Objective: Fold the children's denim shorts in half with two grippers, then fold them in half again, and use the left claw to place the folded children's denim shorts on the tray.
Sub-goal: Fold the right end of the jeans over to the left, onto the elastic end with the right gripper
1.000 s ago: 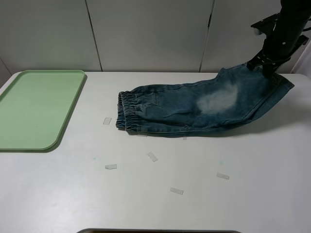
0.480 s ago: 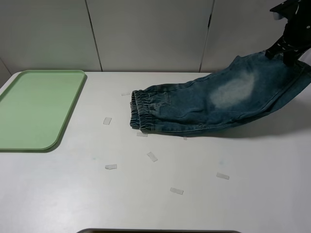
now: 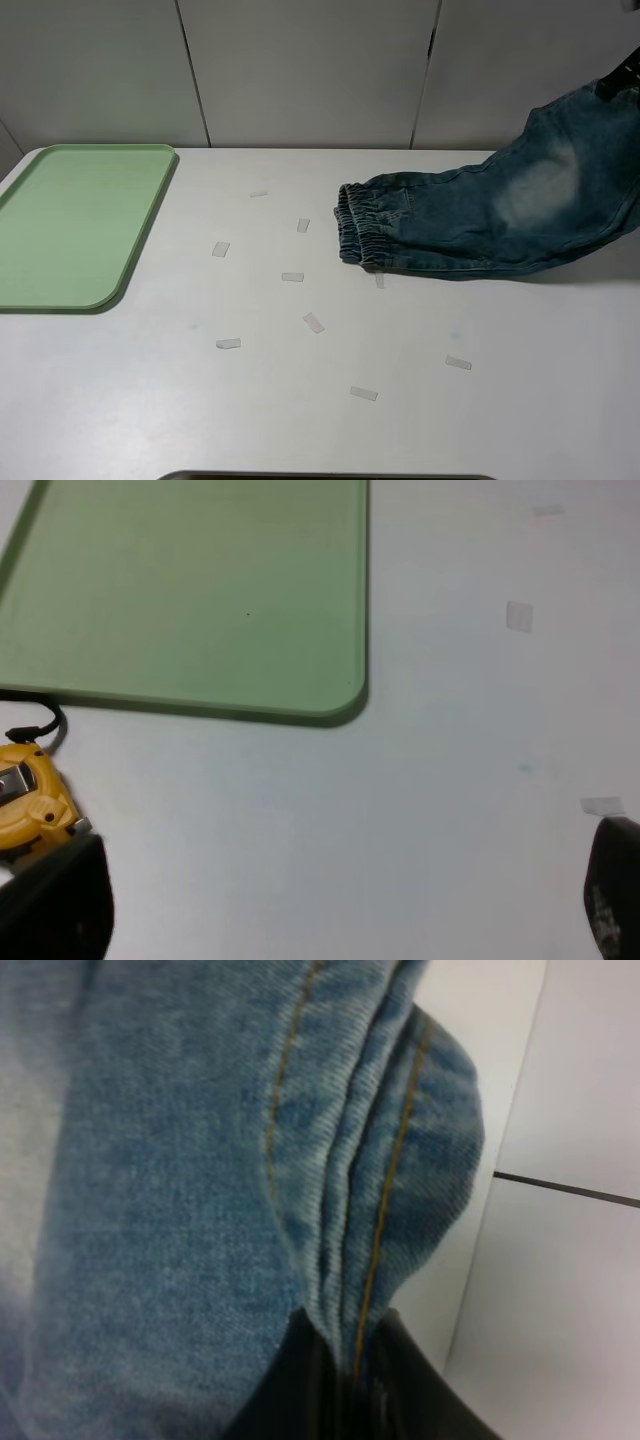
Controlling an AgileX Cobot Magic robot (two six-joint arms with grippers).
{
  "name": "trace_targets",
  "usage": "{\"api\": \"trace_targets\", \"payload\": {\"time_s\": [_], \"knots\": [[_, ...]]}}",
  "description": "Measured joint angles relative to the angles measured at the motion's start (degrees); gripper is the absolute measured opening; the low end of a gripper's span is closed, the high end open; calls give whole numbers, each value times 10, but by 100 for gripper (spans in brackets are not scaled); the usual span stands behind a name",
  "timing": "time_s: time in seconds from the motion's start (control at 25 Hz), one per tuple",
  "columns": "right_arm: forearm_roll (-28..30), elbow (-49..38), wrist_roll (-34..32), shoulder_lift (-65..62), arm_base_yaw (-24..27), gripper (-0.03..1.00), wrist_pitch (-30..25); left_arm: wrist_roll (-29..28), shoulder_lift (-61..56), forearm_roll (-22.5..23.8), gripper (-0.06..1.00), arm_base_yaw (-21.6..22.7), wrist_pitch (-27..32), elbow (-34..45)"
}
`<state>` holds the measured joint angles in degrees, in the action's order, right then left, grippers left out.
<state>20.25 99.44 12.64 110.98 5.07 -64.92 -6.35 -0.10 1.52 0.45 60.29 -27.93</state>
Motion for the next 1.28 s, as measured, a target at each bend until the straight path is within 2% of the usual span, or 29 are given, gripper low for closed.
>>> {"api": "trace_targets", "payload": {"time_s": [0.16,0.32,0.52,0.92,1.12,1.28], "knots": [[-29,0,-1,0,-2,1,-5,0,0,-1,93,0,0,0],[-28,0,-18,0,-28,1,-14,0,0,-1,93,0,0,0],[-24,0,-47,0,-95,1,-19,0,0,-1,93,0,0,0],[-22,0,-164,17,-232,1,-30,0,0,-1,93,0,0,0],[-22,-3,-216,41,-288,1,-32,0,0,-1,93,0,0,0],[-23,-3,-234,53,-314,1,-34,0,0,-1,93,0,0,0]]}}
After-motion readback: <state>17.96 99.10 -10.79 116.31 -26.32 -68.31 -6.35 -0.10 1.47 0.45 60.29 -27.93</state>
